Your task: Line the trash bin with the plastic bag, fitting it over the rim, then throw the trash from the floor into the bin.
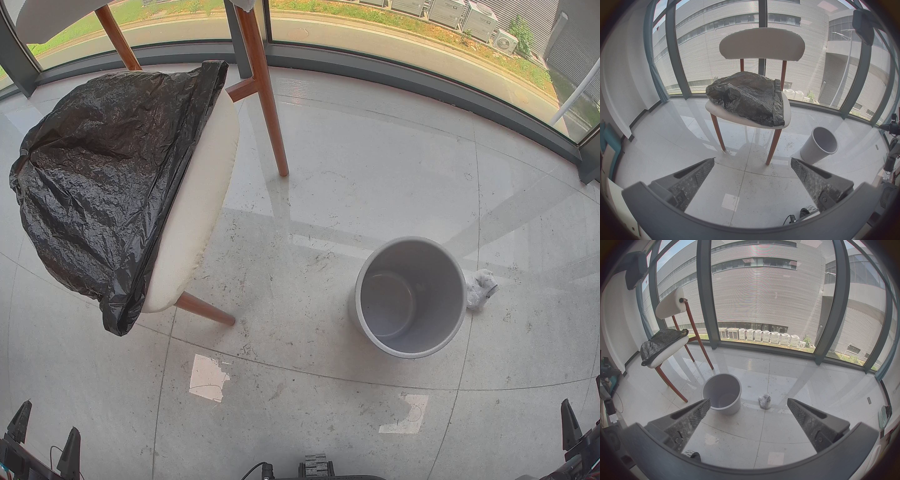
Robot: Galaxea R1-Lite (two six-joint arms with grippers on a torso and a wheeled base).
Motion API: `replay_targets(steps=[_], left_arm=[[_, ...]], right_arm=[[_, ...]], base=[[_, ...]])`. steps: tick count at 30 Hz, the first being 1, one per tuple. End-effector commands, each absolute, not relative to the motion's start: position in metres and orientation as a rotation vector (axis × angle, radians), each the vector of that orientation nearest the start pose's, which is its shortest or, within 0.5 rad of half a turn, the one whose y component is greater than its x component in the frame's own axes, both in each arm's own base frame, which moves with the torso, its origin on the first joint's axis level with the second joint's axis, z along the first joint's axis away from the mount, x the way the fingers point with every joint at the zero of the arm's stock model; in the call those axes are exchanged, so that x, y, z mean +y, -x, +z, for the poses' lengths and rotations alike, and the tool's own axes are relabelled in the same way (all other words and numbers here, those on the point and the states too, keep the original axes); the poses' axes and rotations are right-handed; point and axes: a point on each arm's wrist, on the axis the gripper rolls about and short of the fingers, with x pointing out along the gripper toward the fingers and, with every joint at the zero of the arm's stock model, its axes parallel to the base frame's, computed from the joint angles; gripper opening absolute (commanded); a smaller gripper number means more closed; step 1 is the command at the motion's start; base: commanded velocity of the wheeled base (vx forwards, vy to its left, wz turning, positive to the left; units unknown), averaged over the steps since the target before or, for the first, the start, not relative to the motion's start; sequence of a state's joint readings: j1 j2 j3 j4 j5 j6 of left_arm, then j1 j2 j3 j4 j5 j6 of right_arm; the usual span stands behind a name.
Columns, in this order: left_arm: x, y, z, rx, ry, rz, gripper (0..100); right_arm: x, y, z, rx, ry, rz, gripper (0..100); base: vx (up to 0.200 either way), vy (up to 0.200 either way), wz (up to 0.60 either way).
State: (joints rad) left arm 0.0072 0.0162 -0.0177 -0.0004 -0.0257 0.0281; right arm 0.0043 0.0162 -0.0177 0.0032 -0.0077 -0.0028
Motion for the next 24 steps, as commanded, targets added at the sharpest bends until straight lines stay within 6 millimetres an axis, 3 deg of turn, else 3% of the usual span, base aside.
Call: replay_targets(steps=[1, 6, 7, 8, 14, 20, 24], left_arm=[[-0.001, 0.022, 0.076, 0.015, -0.027, -0.017, 100], [-0.001, 0.022, 0.078, -0.011, -0.035, -0.015, 100], [-0.001, 0.024, 0.095, -0.177, -0.044, -0.015, 100], [-0.001, 0.025, 0.098, -0.215, -0.046, -0.017, 100], [-0.001, 0.027, 0.100, -0.204, -0.067, -0.041, 100], [-0.002, 0.015, 0.133, -0.012, -0.057, -0.106, 100], [-0.004, -0.018, 0.167, 0.105, -0.050, -0.190, 100]], right_arm=[[0.000, 0.022, 0.075, 0.011, 0.003, -0.003, 100], [0.000, 0.022, 0.075, 0.011, 0.003, -0.003, 100], [0.000, 0.022, 0.075, 0.009, 0.002, -0.003, 100], [0.000, 0.022, 0.075, 0.009, 0.003, -0.003, 100], [0.000, 0.022, 0.075, 0.009, 0.002, -0.003, 100], [0.000, 0.022, 0.075, 0.009, 0.002, -0.002, 100], [0.000, 0.022, 0.075, 0.011, 0.002, -0.003, 100]], base=[[0.000, 0.000, 0.00], [0.000, 0.000, 0.00], [0.000, 0.000, 0.00], [0.000, 0.000, 0.00], [0.000, 0.000, 0.00], [0.000, 0.000, 0.00], [0.000, 0.000, 0.00]])
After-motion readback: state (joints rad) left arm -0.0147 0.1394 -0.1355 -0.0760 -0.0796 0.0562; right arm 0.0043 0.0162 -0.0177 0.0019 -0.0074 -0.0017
